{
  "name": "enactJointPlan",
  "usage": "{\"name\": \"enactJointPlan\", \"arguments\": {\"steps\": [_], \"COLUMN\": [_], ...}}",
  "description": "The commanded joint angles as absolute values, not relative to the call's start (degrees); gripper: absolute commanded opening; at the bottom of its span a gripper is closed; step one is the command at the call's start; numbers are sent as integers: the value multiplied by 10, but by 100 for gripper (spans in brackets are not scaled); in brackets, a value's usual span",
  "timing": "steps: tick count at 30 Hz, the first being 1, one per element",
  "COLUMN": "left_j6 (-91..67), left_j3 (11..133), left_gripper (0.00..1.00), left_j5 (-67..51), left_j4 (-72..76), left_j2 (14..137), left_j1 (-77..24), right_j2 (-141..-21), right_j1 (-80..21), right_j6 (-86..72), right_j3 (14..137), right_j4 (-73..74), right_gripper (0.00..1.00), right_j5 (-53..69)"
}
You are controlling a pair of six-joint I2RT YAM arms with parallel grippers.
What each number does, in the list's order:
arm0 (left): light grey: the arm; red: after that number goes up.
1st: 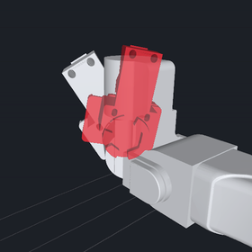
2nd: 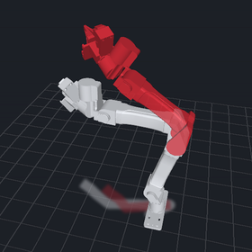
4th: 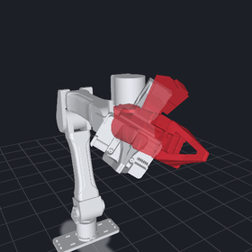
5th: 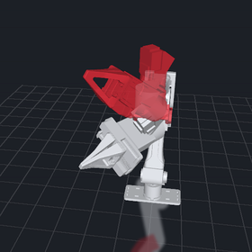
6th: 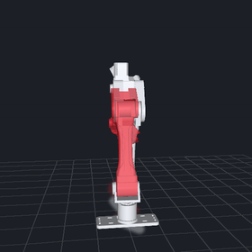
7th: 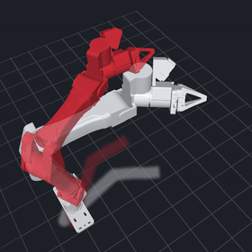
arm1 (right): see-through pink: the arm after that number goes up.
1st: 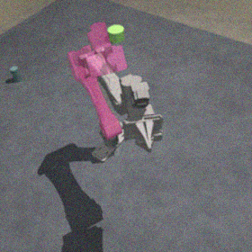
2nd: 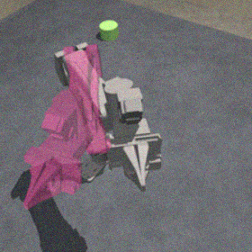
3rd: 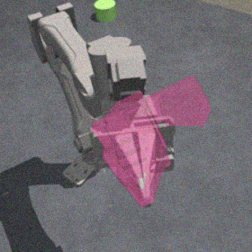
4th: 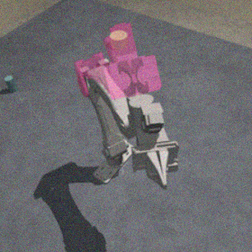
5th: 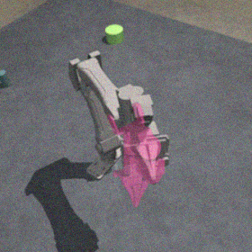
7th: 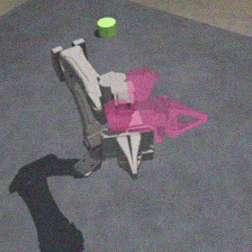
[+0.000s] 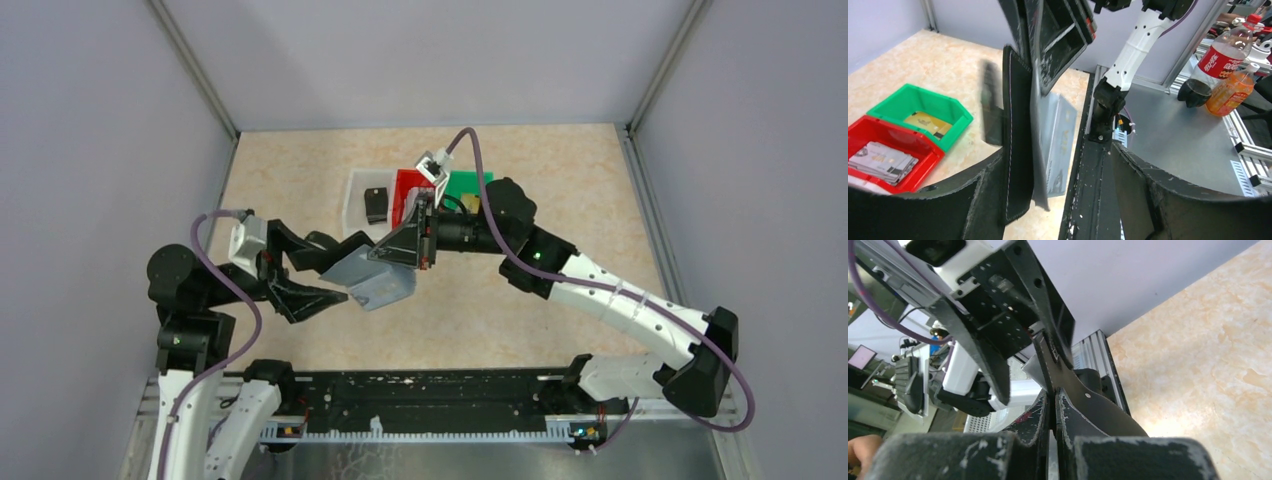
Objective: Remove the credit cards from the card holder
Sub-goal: Open the card holder.
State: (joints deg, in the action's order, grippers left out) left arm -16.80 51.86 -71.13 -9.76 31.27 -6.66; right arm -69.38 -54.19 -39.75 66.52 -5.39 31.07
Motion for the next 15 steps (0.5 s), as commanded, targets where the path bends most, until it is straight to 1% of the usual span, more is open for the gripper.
{"name": "enactJointPlan", "arguments": {"steps": [1, 4, 6, 8, 10, 13, 14, 15], "left_j6": [-208, -246, -264, -287, -308, -335, -345, -351], "left_j3": [499, 488, 484, 481, 481, 483, 483, 483], "left_gripper": [72, 66, 53, 33, 18, 2, 0, 0], "left_j5": [-702, -700, -694, -677, -664, -669, -675, -682], "left_j4": [-81, -58, -36, -11, 10, 33, 42, 47], "left_j2": [311, 313, 312, 310, 312, 320, 322, 324], "left_j1": [-67, -67, -67, -66, -67, -67, -67, -67], "right_j2": [-659, -656, -654, -653, -653, -655, -655, -657], "right_j1": [-540, -540, -540, -540, -540, -540, -541, -541], "right_j6": [-435, -445, -448, -448, -446, -428, -418, -404], "right_j3": [682, 669, 662, 658, 656, 658, 662, 669], "right_j4": [-161, -176, -179, -180, -177, -151, -135, -116], "right_gripper": [0, 0, 0, 0, 0, 0, 0, 6], "right_j5": [319, 322, 325, 327, 329, 325, 321, 319]}}
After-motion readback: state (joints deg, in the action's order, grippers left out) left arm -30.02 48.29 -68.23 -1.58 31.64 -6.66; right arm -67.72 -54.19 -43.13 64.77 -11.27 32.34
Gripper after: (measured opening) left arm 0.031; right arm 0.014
